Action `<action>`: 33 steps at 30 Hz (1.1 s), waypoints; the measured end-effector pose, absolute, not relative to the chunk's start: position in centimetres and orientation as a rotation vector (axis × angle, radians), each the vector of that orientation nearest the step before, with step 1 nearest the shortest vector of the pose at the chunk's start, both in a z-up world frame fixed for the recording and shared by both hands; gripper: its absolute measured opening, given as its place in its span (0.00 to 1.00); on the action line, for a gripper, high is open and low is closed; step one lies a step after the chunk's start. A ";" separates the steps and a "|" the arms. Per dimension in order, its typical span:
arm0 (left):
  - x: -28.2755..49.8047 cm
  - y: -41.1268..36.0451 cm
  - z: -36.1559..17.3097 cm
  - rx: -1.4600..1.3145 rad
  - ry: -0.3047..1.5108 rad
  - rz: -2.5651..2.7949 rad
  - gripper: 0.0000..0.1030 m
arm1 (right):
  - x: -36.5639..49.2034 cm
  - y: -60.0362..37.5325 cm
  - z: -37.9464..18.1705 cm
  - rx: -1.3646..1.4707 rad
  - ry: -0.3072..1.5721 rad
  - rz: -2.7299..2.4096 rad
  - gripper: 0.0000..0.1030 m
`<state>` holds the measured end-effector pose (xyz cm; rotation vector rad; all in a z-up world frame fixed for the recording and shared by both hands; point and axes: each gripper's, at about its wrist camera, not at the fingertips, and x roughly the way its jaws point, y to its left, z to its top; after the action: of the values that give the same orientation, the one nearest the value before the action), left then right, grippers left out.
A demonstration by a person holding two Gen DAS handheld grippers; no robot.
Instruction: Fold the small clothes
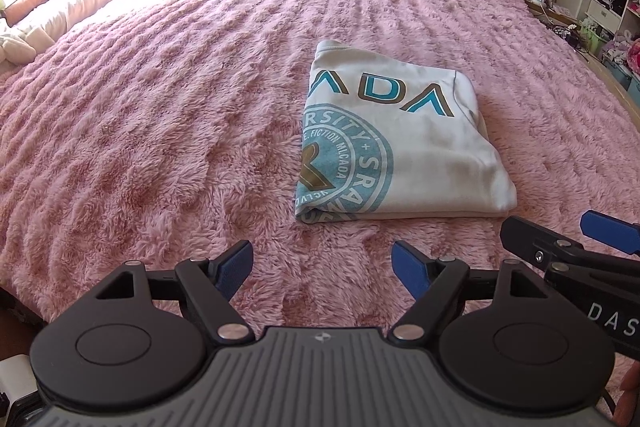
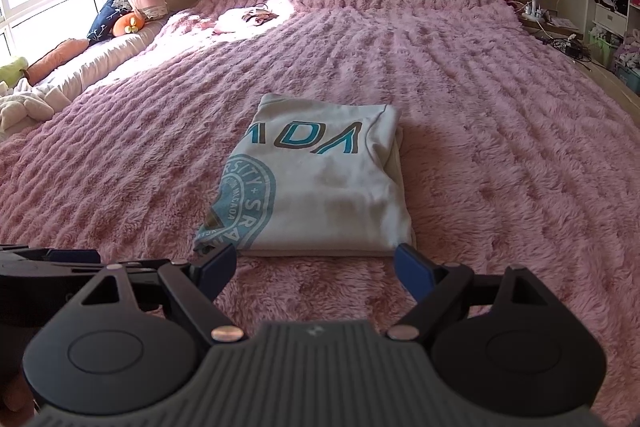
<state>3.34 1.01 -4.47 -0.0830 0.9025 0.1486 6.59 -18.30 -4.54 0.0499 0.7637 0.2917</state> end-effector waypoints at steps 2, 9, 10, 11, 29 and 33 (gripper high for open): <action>3.3 1.1 -4.5 -0.088 0.902 0.147 0.89 | 6.6 -18.3 -4.6 0.050 0.767 0.290 0.80; 3.5 0.7 -5.0 -0.029 0.918 0.180 0.90 | 6.8 -18.0 -4.7 0.042 0.775 0.289 0.80; 3.6 0.7 -5.1 -0.035 0.923 0.173 0.90 | 6.8 -18.0 -4.8 0.035 0.776 0.288 0.80; 3.6 0.9 -5.2 -0.048 0.930 0.168 0.90 | 6.8 -18.0 -4.8 0.033 0.777 0.288 0.80; 3.6 1.2 -5.4 -0.072 0.906 0.157 0.90 | 7.4 -17.8 -5.5 0.034 0.802 0.288 0.80; 3.8 1.1 -5.4 -0.056 0.914 0.162 0.90 | 7.5 -17.8 -5.6 0.034 0.805 0.285 0.80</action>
<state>3.77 1.06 -5.44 -0.0563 0.9137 0.1618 7.47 -17.80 -5.61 0.0337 0.8049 0.2851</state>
